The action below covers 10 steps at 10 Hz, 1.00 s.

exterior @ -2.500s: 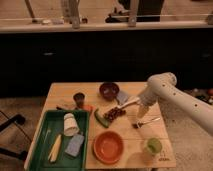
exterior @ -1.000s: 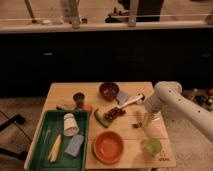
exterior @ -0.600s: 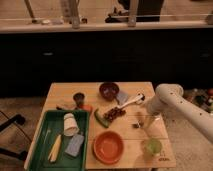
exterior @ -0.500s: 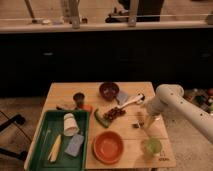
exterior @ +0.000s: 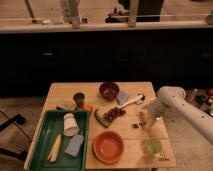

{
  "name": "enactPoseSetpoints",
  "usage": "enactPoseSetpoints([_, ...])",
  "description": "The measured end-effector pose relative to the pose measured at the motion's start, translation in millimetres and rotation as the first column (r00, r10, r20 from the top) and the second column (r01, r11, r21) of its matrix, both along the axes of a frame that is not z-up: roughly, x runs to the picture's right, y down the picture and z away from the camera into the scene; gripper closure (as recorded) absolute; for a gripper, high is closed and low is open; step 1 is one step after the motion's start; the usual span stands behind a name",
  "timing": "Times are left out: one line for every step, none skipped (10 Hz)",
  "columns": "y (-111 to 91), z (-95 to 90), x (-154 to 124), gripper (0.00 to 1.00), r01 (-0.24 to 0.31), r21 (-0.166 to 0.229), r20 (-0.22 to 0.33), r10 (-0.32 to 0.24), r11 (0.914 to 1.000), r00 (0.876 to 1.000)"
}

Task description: Place fork in red bowl

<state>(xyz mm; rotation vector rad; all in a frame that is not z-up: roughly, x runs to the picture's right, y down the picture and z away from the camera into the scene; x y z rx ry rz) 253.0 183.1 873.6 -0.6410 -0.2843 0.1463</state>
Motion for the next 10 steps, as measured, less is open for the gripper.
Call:
enactPoseSetpoints([1.0,1.9,1.1,0.2,-0.003,-0.002,-0.002,0.003,1.0,1.0])
enactPoseSetpoints([1.7,3.0,1.8,0.2,-0.003,-0.003,-0.002,0.003,1.0,1.0])
enactPoseSetpoints([2.5,3.8,2.5,0.2,-0.002,-0.003,-0.003,0.002,1.0,1.0])
enactPoseSetpoints([3.4,4.7,3.7,0.2,-0.002,-0.005,-0.004,0.002,1.0,1.0])
enactPoseSetpoints([4.5,5.5,5.0,0.2,-0.002,-0.008,-0.006,0.002,1.0,1.0])
enactPoseSetpoints([5.5,6.1,5.7,0.2,0.001,-0.011,-0.008,-0.001,0.9999,1.0])
enactPoseSetpoints([5.7,7.0,5.0,0.2,0.005,-0.013,-0.008,-0.005,0.9999,1.0])
enactPoseSetpoints([5.4,8.1,4.1,0.2,0.007,-0.014,-0.008,-0.008,0.9999,1.0])
enactPoseSetpoints([6.3,8.9,4.4,0.2,0.01,-0.019,-0.01,-0.01,0.9998,1.0])
enactPoseSetpoints([7.4,9.4,4.9,0.2,0.011,-0.025,-0.012,-0.012,0.9996,1.0])
